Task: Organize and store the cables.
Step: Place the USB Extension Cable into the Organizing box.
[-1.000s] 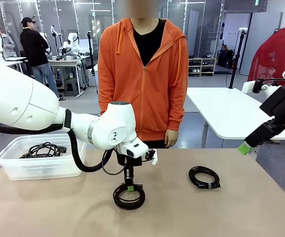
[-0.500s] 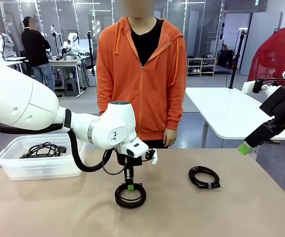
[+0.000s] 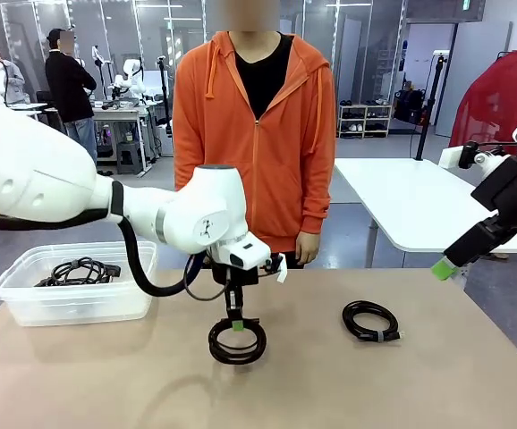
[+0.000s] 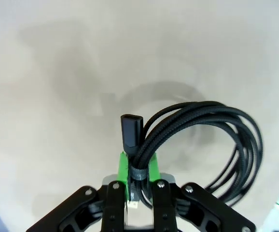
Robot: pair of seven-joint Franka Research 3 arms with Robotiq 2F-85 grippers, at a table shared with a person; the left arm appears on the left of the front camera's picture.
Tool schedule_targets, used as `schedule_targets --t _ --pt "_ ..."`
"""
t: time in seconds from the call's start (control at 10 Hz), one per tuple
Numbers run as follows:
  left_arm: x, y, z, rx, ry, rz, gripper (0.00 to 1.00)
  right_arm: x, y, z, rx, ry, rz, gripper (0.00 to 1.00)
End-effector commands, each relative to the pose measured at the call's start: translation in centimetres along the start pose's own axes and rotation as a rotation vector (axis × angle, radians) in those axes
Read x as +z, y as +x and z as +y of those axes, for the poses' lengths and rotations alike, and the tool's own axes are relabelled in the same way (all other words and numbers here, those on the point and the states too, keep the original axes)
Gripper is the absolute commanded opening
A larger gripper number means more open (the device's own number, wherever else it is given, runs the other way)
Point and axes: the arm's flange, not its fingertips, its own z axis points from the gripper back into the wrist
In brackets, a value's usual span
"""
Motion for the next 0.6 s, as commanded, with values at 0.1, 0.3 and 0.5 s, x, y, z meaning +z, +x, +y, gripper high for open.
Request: schedule_targets --t 0.1,0.3,0.5 --pt "7.3 0.0 -2.6 -0.019 -0.022 0.047 0.00 0.1 0.2 0.0 0.001 -0.003 0.010 1.00" --pt "10.1 0.1 -3.6 -0.034 0.000 0.042 0.00 0.1 0.2 0.0 0.001 -0.003 0.010 1.00" --pt "10.8 0.4 -3.9 -0.047 -0.010 0.046 0.00 0.1 0.2 0.0 0.001 -0.003 0.010 1.00"
